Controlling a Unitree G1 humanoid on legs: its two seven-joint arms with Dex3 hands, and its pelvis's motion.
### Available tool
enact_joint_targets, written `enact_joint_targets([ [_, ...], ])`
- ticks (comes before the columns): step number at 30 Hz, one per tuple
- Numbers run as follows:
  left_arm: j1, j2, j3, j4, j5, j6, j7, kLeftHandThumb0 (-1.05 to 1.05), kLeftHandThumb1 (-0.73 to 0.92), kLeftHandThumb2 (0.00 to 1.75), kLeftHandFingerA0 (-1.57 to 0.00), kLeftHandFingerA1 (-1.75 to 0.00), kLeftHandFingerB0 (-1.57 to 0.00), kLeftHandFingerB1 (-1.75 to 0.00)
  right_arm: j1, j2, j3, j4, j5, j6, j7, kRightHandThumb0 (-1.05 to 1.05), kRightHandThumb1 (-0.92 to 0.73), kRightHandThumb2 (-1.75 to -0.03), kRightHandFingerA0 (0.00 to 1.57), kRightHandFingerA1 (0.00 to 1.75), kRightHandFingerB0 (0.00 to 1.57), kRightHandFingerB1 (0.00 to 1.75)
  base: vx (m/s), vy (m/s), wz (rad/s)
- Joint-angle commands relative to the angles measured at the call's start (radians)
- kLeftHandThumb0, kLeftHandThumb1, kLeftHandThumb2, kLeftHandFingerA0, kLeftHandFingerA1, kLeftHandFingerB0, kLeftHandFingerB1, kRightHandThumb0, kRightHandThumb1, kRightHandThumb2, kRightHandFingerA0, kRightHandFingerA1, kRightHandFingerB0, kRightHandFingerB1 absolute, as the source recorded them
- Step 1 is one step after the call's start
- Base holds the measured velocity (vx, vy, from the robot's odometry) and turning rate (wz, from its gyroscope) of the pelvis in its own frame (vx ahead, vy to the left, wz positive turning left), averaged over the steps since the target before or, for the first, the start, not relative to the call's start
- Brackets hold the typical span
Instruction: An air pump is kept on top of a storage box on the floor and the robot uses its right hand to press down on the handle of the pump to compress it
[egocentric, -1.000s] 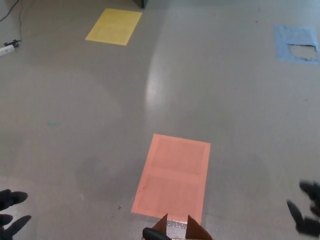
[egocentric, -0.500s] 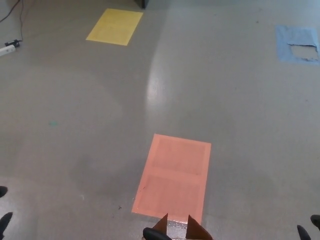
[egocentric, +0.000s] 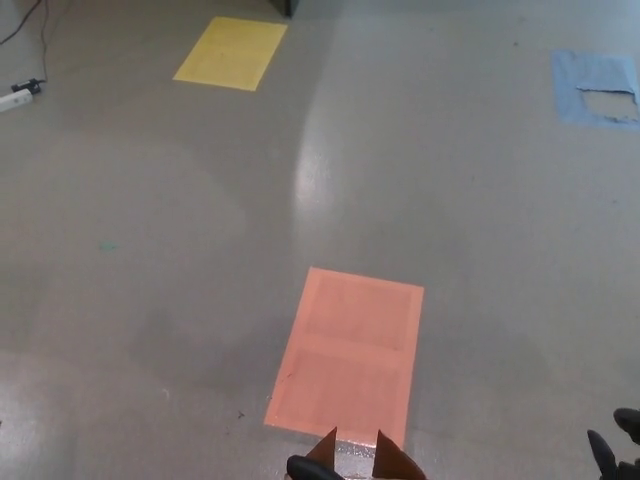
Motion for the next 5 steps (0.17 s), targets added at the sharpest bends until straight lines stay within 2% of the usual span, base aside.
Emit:
enact_joint_targets([
  [1, -0.003, 0.030, 0.009, 0.002, -0.016, 0.021, -0.032, -0.33, 0.59, 1.10, -0.01, -0.47, 0.00, -0.47, -0.003, -0.017, 0.011, 0.001, 0.011, -0.011, 0.021, -0.80, -0.74, -1.00, 0.07, 0.26, 0.07, 0.20, 0.00, 0.000, 0.00],
  [5, 0.007, 0.032, 0.001, 0.003, -0.010, 0.020, -0.040, -0.33, 0.60, 1.10, -0.01, -0.47, 0.00, -0.47, 0.004, -0.021, 0.022, 0.000, 0.008, -0.002, 0.031, -0.82, -0.75, -1.01, 0.08, 0.24, 0.07, 0.19, 0.00, 0.000, 0.00],
])
